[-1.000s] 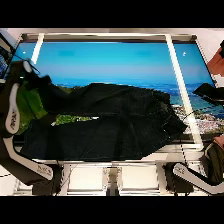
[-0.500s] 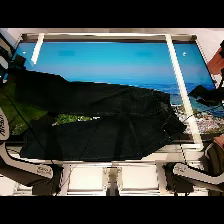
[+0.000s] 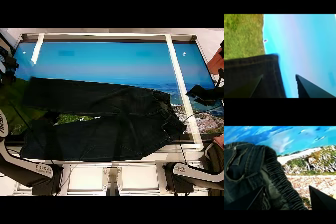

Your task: Fold the clothes and pants, and hang the long-sleeved shirts on hangers.

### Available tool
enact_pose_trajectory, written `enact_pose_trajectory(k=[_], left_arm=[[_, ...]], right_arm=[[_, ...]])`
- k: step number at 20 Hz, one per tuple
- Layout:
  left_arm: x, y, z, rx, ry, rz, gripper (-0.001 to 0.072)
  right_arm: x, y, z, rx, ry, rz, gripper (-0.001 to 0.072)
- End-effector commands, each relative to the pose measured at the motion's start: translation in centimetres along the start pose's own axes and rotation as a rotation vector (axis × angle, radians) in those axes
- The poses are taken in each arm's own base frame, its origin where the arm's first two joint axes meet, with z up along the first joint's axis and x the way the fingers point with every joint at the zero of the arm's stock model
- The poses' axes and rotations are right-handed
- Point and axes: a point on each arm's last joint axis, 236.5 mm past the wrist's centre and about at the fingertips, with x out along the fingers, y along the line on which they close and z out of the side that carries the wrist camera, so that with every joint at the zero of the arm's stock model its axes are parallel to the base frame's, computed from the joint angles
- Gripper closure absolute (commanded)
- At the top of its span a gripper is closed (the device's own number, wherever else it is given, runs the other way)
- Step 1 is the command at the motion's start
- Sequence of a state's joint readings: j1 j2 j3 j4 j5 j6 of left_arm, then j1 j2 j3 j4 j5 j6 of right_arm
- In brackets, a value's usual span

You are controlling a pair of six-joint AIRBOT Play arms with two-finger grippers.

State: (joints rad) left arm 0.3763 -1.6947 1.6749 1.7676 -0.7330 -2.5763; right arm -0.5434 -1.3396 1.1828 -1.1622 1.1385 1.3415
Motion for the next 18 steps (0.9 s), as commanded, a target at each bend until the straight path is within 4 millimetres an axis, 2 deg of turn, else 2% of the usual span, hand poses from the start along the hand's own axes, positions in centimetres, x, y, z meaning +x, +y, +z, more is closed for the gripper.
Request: enact_pose_trajectory(k=[1,3,5,7,9,10,11,12,13,14,16,17,18], left_arm=[[-1.9,1.5,1.7,0.207,-0.008,0.047,0.0227],[-5.6,4.6,4.9,0.423,-0.042,0.178,0.0231],[-10.9,8.0,8.9,0.602,-0.09,0.336,0.0232],[-14.9,10.4,10.2,0.749,-0.07,0.383,0.0232],[-17.9,14.4,9.3,0.932,0.024,0.45,0.0232],[-18.9,17.1,7.8,1.002,0.103,0.47,0.0232],[-19.3,19.3,5.9,1.0,0.16,0.452,0.0232],[-19.3,20.9,3.2,0.919,0.202,0.384,0.0232],[-19.1,22.5,0.0,0.882,0.273,0.322,0.0232],[-19.0,25.1,-3.2,0.896,0.369,0.312,0.0232],[-19.1,30.2,-8.2,0.864,0.508,0.359,0.0233],[-19.1,32.5,-11.0,0.843,0.585,0.375,0.0252],[-19.4,34.4,-13.3,0.843,0.668,0.383,0.0311]], right_arm=[[0.0,0.7,-1.5,-0.11,0.062,0.003,0.0089],[-1.3,1.2,-2.2,-0.244,0.072,0.011,0.0122],[-3.5,0.9,-3.5,-0.395,0.101,-0.007,0.0122],[-4.4,0.1,-5.9,-0.472,0.157,0.002,0.0129],[-3.3,-1.0,-8.2,-0.462,0.161,-0.001,0.0157],[-2.4,-1.3,-9.4,-0.465,0.164,-0.004,0.0157],[-1.7,-1.5,-10.5,-0.458,0.168,-0.007,0.0157],[-1.2,-1.7,-11.2,-0.453,0.166,-0.011,0.0157],[-1.1,-1.8,-11.3,-0.452,0.157,-0.018,0.0157],[-1.2,-1.8,-11.2,-0.453,0.151,-0.02,0.0157],[-1.4,-1.7,-11.1,-0.456,0.148,-0.021,0.0157],[-1.4,-1.7,-11.1,-0.452,0.147,-0.019,0.0157],[-1.4,-1.6,-11.2,-0.444,0.149,-0.016,0.0157]])
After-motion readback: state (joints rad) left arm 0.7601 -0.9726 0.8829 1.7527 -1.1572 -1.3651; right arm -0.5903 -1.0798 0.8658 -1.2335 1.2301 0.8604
